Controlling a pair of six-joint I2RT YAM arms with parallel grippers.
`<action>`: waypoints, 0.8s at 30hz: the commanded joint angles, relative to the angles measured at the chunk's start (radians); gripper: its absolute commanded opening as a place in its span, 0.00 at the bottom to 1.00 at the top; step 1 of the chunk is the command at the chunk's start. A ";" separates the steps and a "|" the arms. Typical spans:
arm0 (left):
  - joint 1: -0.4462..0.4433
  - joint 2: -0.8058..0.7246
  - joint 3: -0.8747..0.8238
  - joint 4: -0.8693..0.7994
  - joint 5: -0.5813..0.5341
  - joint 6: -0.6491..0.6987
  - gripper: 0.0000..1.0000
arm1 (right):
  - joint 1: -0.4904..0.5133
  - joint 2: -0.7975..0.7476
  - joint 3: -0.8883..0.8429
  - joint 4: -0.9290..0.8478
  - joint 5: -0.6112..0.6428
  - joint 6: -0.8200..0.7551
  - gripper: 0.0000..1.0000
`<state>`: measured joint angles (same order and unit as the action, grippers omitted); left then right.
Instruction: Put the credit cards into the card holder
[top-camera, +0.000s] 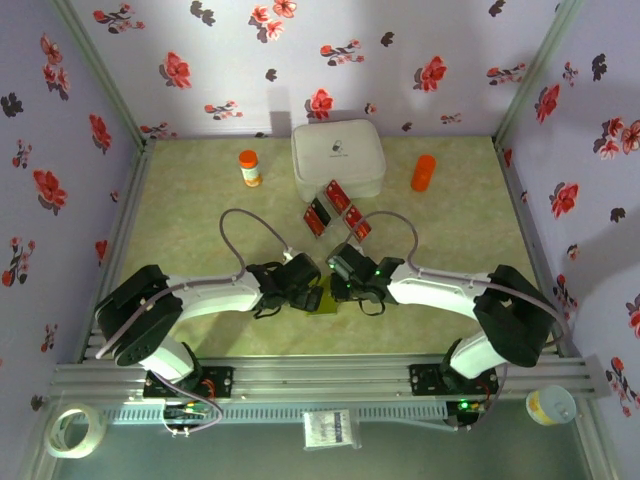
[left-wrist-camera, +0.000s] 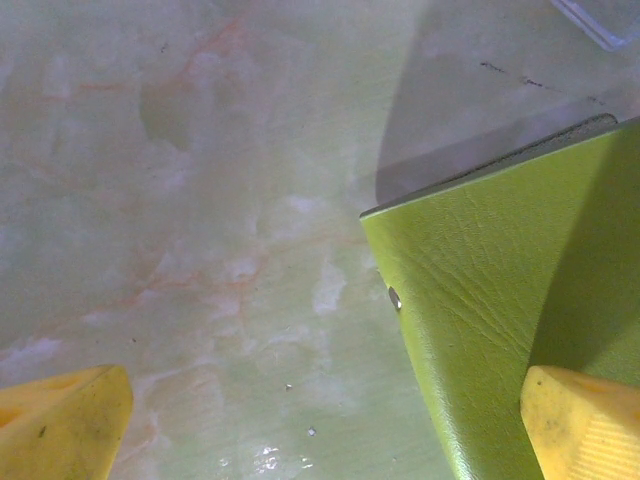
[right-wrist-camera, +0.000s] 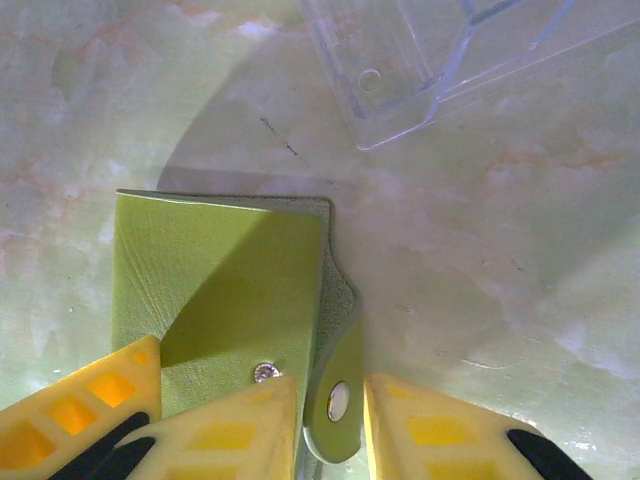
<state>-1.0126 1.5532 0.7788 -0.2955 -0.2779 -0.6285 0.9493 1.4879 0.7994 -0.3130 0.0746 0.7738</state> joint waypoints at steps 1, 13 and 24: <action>-0.007 0.024 -0.023 -0.094 -0.027 0.008 1.00 | 0.003 0.018 0.021 -0.021 0.016 -0.011 0.19; -0.008 0.021 -0.026 -0.091 -0.027 0.006 1.00 | -0.005 0.014 0.010 -0.014 -0.002 -0.016 0.00; -0.007 0.021 -0.028 -0.085 -0.026 -0.002 1.00 | -0.009 -0.017 -0.030 0.084 -0.080 0.011 0.00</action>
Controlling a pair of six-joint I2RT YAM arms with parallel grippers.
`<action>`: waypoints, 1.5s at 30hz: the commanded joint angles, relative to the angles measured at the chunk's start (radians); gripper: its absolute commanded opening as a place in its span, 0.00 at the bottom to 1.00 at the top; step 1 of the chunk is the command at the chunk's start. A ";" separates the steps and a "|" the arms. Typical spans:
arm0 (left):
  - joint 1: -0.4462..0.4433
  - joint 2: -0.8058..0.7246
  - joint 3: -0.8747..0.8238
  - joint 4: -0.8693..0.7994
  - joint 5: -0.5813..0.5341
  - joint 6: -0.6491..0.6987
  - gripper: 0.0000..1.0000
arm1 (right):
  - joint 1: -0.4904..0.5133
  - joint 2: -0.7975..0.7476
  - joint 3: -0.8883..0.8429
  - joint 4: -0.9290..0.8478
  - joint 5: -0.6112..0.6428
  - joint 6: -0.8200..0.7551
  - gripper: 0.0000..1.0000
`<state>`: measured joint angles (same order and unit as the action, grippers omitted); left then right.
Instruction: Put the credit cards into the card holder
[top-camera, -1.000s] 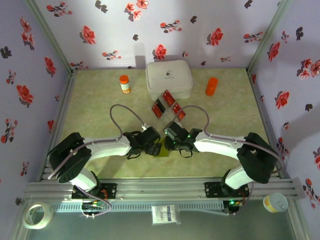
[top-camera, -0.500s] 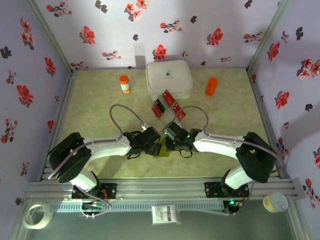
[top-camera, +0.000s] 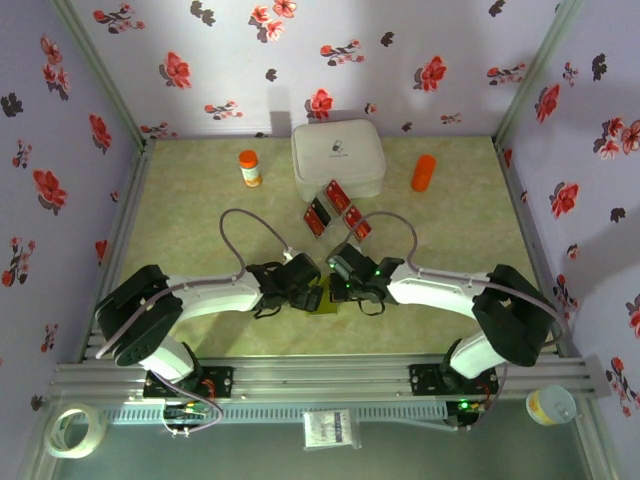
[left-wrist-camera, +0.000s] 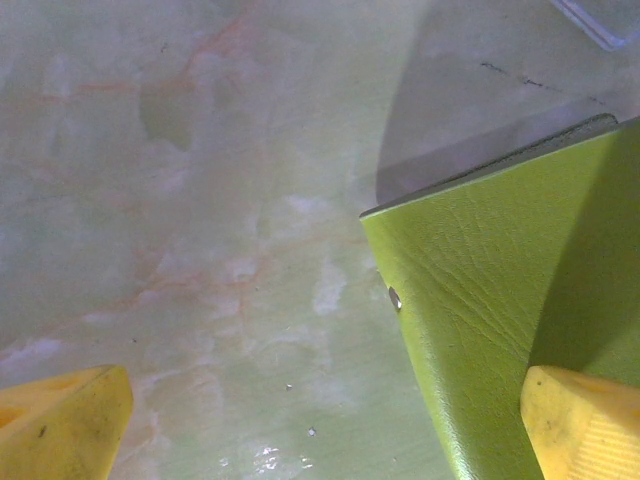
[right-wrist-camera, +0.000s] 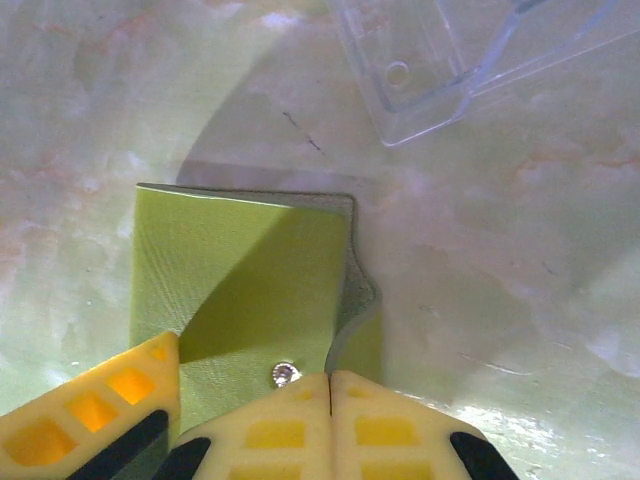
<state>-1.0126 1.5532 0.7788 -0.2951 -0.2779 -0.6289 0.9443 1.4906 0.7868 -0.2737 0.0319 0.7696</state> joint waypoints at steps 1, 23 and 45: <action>-0.007 0.022 -0.028 -0.084 -0.026 -0.003 1.00 | -0.004 -0.017 -0.018 0.054 -0.043 0.020 0.00; -0.007 0.005 -0.044 -0.080 -0.025 -0.008 1.00 | -0.004 0.070 -0.036 0.159 -0.094 0.069 0.00; 0.037 -0.048 -0.036 -0.048 -0.021 -0.018 1.00 | -0.002 0.060 -0.138 0.220 -0.099 0.105 0.00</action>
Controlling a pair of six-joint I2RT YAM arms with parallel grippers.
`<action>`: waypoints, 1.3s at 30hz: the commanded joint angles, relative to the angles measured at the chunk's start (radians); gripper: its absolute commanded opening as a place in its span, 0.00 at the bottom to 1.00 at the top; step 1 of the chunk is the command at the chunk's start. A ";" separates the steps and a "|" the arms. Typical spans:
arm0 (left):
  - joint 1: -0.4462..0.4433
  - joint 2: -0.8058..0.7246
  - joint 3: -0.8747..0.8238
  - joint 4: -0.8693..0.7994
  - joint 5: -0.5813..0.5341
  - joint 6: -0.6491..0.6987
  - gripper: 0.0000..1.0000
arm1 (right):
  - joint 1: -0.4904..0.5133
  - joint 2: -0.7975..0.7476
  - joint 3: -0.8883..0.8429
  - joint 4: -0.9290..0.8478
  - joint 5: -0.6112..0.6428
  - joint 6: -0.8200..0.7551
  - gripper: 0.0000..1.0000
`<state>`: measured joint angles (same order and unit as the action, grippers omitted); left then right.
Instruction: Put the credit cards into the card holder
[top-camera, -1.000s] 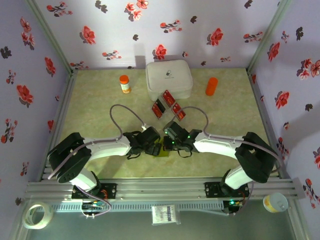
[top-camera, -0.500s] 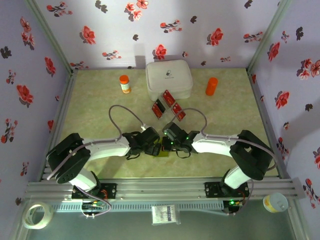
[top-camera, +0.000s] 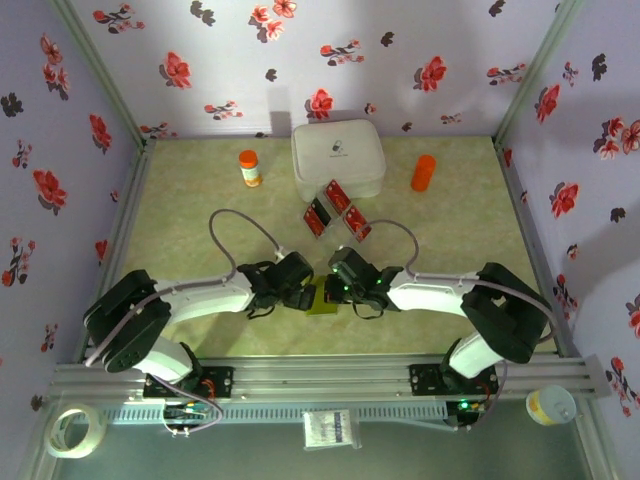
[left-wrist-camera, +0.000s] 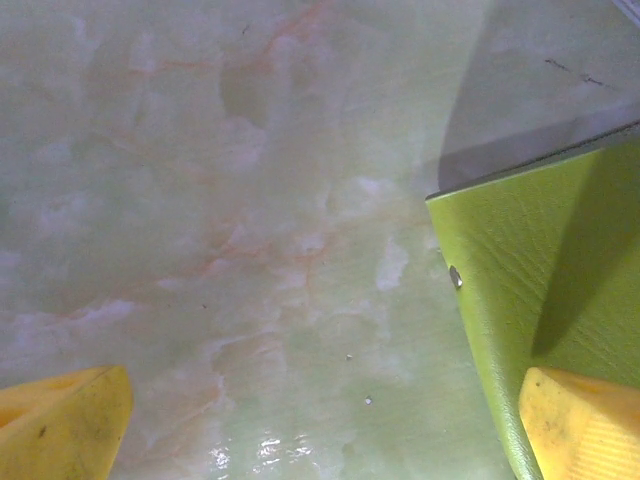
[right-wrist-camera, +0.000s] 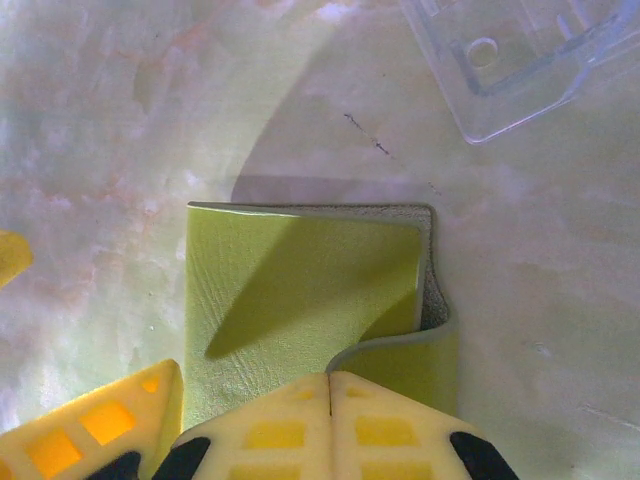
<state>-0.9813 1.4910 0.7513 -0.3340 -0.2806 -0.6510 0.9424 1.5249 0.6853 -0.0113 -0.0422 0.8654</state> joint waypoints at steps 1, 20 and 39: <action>0.006 0.020 -0.009 -0.006 -0.016 0.007 1.00 | 0.000 0.026 -0.036 -0.040 -0.027 0.009 0.00; 0.004 0.074 -0.021 0.010 0.000 0.016 1.00 | 0.028 -0.009 -0.020 -0.007 -0.042 -0.035 0.00; 0.004 0.071 -0.024 0.012 0.003 0.011 1.00 | 0.060 0.045 -0.073 -0.023 -0.022 -0.002 0.00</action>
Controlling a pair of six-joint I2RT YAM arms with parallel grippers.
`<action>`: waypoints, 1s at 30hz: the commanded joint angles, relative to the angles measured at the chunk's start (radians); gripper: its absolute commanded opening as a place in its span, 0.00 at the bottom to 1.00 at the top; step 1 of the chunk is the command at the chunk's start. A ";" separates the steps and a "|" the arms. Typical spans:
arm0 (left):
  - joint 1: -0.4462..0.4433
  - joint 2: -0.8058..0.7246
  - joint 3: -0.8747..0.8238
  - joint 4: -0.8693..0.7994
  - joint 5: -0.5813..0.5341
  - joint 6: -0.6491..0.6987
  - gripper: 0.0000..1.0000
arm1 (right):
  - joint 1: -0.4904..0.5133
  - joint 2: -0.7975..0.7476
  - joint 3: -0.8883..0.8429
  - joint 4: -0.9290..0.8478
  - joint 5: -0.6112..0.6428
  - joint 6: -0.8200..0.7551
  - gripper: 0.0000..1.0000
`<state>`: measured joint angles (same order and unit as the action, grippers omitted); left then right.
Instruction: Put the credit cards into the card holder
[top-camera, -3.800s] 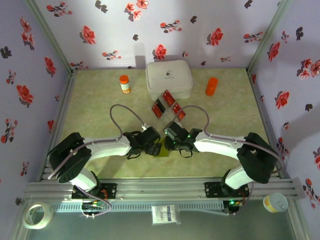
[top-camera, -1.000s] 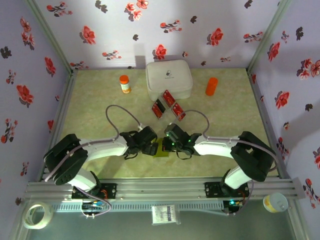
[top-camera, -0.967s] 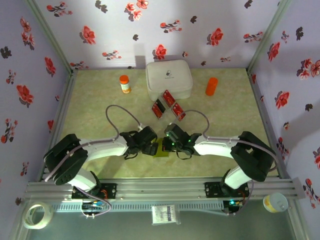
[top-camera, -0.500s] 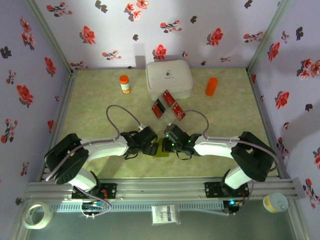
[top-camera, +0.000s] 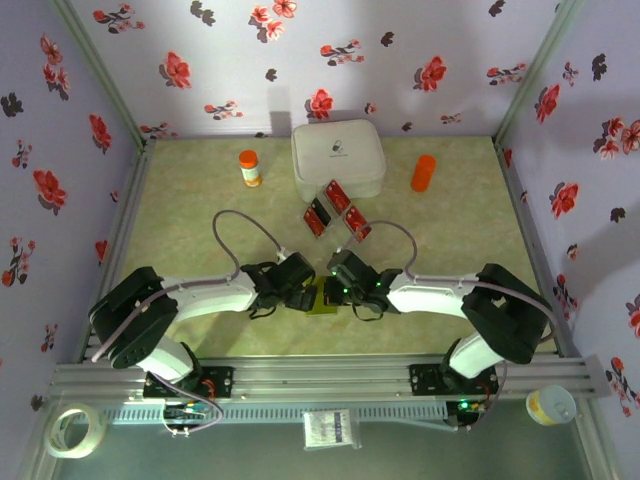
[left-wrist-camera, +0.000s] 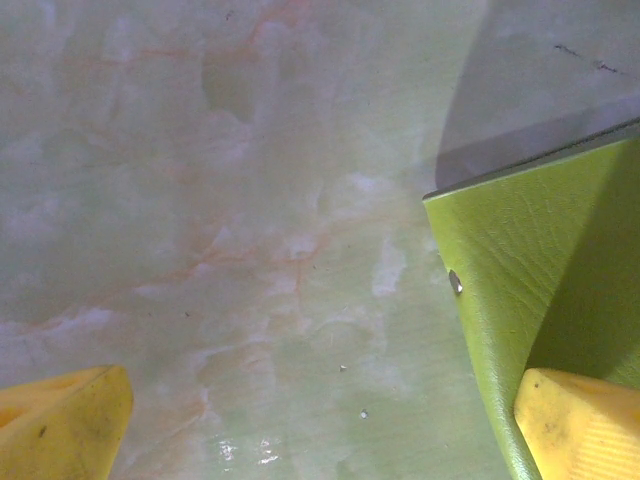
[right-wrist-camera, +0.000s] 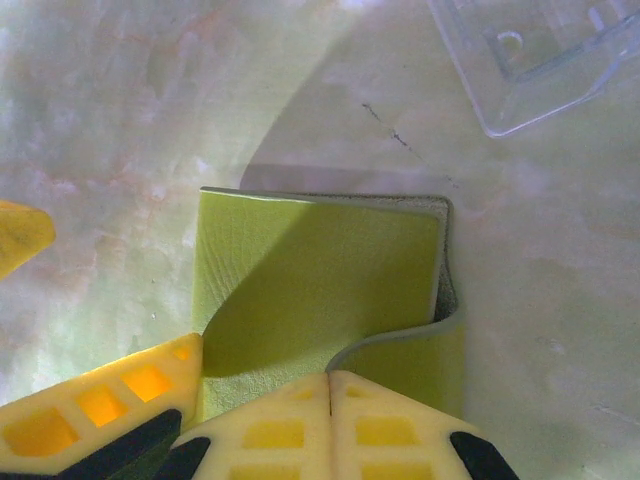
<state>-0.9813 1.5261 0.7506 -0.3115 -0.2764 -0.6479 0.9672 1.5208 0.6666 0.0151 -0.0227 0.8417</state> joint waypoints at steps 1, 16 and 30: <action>0.004 0.035 -0.022 -0.011 -0.001 0.009 1.00 | 0.040 0.053 -0.062 -0.049 -0.038 0.027 0.00; 0.004 0.021 -0.027 -0.012 0.003 0.004 1.00 | 0.074 0.072 -0.055 -0.082 -0.017 0.040 0.00; 0.017 -0.046 0.009 -0.019 0.023 -0.020 1.00 | 0.069 -0.090 -0.001 -0.142 0.000 0.038 0.39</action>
<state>-0.9771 1.5120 0.7506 -0.3153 -0.2668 -0.6514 1.0290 1.4738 0.6491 -0.0189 0.0147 0.8783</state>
